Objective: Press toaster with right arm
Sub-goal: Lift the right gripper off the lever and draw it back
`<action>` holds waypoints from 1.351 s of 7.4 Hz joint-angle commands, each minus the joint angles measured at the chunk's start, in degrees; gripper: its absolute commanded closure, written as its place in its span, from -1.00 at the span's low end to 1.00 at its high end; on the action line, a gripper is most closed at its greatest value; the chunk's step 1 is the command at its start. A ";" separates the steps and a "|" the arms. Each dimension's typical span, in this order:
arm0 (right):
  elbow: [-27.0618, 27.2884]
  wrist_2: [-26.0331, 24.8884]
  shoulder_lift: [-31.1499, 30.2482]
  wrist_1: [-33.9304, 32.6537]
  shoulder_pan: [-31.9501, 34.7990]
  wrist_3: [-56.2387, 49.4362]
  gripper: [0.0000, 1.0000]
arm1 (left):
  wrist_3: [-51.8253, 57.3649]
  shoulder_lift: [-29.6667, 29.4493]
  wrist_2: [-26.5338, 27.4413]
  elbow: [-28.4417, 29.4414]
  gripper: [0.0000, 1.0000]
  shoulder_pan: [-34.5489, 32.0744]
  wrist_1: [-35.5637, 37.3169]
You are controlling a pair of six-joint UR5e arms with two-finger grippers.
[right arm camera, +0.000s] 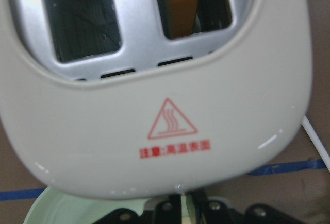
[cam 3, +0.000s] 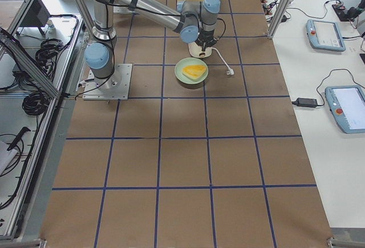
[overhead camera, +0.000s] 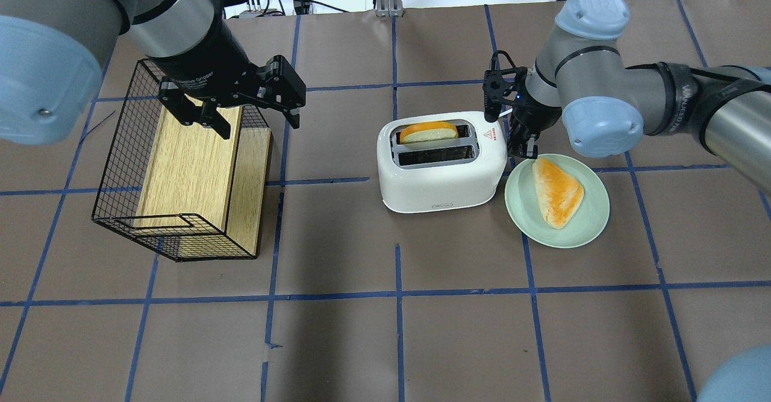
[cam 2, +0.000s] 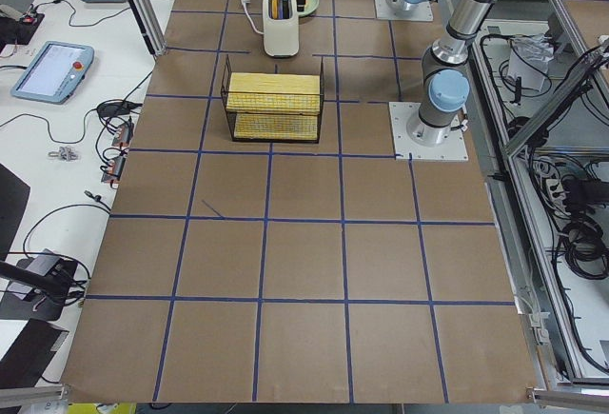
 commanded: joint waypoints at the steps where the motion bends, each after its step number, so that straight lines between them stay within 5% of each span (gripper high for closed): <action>1: 0.21 0.20 0.27 -0.60 0.00 -0.01 0.63 | 0.00 0.00 -0.07 0.00 -1.00 0.04 0.00; 4: -0.14 0.20 -1.12 -1.66 -0.35 0.69 0.60 | 0.00 0.00 -0.07 0.00 -1.00 0.04 0.00; 6: -1.45 1.43 -9.70 3.84 -0.26 9.06 0.40 | 0.00 0.00 0.02 0.00 -1.00 0.04 0.00; 7: -2.85 1.34 -12.01 8.15 -0.52 14.44 0.00 | 0.00 0.00 0.02 0.00 -1.00 0.04 0.00; 8: -3.48 1.52 -13.07 11.58 -0.96 20.50 -0.77 | 0.00 0.00 0.02 0.00 -1.00 0.04 0.00; 10: -8.98 0.21 -13.61 21.83 -1.14 39.98 -0.99 | 0.00 0.00 0.02 0.00 -1.00 0.04 0.00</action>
